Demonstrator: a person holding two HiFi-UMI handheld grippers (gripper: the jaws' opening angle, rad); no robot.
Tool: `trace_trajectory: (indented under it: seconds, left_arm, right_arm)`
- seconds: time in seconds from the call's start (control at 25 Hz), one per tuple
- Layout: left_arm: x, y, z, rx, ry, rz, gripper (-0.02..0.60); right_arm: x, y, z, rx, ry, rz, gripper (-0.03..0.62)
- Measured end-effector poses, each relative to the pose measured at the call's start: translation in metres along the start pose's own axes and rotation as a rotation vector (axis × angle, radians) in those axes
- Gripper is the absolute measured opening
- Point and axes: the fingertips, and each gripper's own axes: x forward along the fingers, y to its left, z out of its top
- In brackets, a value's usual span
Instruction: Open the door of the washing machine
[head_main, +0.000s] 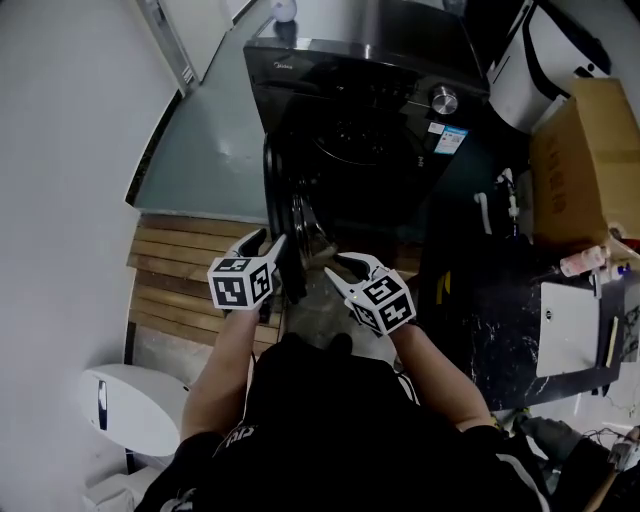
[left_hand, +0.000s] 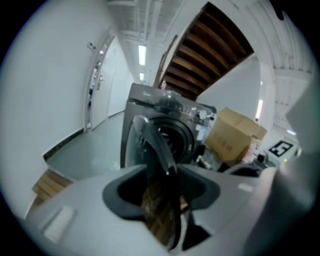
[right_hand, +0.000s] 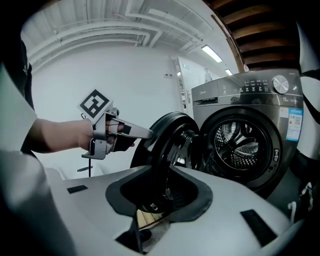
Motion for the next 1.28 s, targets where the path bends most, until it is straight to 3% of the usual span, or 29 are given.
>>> trace_trajectory:
  seconds: [0.28,0.68,0.92,1.28]
  left_arm:
    - [-0.023,0.035,0.0,0.022,-0.006,0.042,0.13]
    - [-0.052,0.115,0.003,-0.024,-0.025,0.115,0.126]
    - [-0.063,0.163,0.009,-0.049,-0.033,0.167,0.142]
    - [-0.07,0.203,0.019,0.015,-0.063,0.211,0.152]
  right_arm:
    - [0.022,0.0,0.028,0.014,-0.032,-0.002,0.091]
    - [0.06,0.027,0.05,0.001,-0.021,0.011,0.086]
    - [0.062,0.03,0.051,0.008,-0.005,-0.026,0.084]
    - [0.05,0.019,0.051,0.048,-0.011,-0.107,0.078]
